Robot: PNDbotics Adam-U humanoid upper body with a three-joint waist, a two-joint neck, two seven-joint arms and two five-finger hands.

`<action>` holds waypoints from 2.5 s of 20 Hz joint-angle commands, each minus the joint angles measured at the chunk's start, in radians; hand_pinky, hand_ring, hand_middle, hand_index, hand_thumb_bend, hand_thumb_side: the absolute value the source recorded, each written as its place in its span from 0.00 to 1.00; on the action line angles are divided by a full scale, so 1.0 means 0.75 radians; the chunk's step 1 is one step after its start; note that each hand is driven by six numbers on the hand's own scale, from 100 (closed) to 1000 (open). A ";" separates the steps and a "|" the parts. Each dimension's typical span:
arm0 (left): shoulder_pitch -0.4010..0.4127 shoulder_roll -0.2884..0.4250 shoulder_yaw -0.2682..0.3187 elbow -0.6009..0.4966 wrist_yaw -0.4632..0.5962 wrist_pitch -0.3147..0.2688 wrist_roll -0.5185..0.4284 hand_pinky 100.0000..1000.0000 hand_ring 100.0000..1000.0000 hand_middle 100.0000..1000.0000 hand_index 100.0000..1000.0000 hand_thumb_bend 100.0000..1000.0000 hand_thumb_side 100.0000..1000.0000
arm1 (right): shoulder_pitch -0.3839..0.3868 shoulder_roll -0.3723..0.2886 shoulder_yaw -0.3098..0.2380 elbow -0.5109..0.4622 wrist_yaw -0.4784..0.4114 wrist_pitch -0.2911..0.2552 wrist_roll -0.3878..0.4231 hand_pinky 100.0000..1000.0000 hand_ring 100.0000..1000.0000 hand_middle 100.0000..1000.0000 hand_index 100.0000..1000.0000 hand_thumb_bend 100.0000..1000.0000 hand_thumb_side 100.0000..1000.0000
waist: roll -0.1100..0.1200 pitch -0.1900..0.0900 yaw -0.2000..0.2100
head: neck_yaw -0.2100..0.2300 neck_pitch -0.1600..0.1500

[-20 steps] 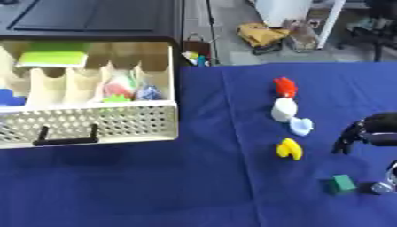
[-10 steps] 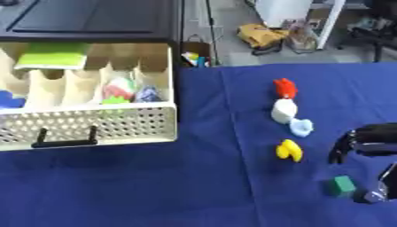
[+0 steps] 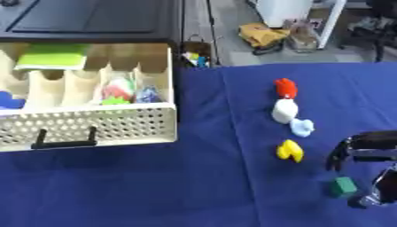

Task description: Pick up objects from table and place into drawer.

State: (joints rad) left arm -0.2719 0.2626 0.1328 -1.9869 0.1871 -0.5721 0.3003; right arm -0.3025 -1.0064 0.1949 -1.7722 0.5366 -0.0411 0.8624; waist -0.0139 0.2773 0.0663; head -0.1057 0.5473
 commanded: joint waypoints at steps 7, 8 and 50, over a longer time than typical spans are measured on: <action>-0.014 0.004 0.004 -0.017 -0.005 -0.003 -0.006 0.34 0.54 0.59 0.79 0.17 0.94 | -0.002 -0.018 -0.016 0.042 0.026 -0.003 -0.032 0.71 0.79 0.60 0.78 0.42 0.21 | 0.005 -0.012 -0.003 | -0.012 -0.020; -0.014 0.004 0.004 -0.017 -0.005 -0.003 -0.007 0.34 0.54 0.59 0.79 0.17 0.94 | 0.000 -0.017 -0.016 0.044 0.024 -0.004 -0.033 0.70 0.79 0.59 0.78 0.43 0.21 | 0.006 -0.012 -0.004 | -0.011 -0.020; -0.018 -0.004 0.001 -0.017 -0.009 0.000 -0.019 0.33 0.54 0.59 0.79 0.16 0.93 | 0.014 0.016 -0.007 0.119 0.016 0.032 -0.223 0.63 0.71 0.42 0.58 0.33 0.14 | 0.008 0.002 -0.006 | -0.015 -0.034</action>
State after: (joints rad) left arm -0.2731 0.2461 0.1325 -1.9869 0.1830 -0.5715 0.2907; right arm -0.2857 -0.9726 0.1969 -1.6860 0.5530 -0.0193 0.7017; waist -0.0077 0.2913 0.0621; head -0.1145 0.5339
